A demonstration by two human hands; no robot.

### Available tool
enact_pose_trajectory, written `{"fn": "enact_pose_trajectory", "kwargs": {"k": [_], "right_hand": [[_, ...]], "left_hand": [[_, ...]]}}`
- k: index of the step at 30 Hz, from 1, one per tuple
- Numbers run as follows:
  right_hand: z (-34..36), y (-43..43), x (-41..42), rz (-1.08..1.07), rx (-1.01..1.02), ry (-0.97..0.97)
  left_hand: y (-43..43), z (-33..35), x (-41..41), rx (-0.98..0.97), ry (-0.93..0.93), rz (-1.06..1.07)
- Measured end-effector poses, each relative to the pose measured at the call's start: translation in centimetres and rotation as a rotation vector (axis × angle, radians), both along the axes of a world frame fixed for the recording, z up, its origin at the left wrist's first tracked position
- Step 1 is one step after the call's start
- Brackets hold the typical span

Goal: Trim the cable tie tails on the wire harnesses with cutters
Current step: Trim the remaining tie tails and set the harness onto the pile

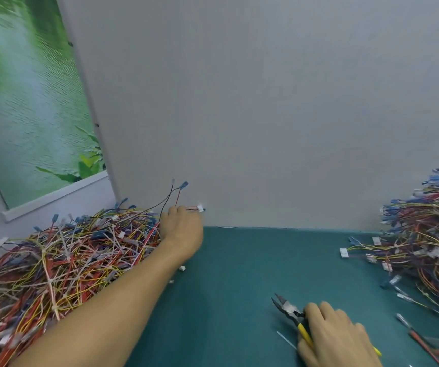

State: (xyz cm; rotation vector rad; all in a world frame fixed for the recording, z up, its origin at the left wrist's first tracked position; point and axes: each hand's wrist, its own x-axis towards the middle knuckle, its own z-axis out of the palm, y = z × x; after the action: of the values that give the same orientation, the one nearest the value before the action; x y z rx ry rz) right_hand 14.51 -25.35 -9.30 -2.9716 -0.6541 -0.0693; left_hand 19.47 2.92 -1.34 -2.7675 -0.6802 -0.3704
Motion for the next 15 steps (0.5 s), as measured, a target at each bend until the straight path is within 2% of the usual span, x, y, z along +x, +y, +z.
{"fn": "enact_pose_trajectory", "kwargs": {"k": [5,11,15], "right_hand": [[0.0,0.1,0.1,0.001,-0.015,0.003],[-0.1,0.1,-0.1,-0.017,-0.015,-0.008],[-0.1,0.2,-0.2,-0.021,-0.013,-0.004]], "left_hand": [[2.7,-0.5,0.8,0.186,0.074,0.113],[4.2,-1.0,0.4,0.148,0.061,0.147],[4.2,-0.3,-0.3,0.116,-0.013,0.134]]}}
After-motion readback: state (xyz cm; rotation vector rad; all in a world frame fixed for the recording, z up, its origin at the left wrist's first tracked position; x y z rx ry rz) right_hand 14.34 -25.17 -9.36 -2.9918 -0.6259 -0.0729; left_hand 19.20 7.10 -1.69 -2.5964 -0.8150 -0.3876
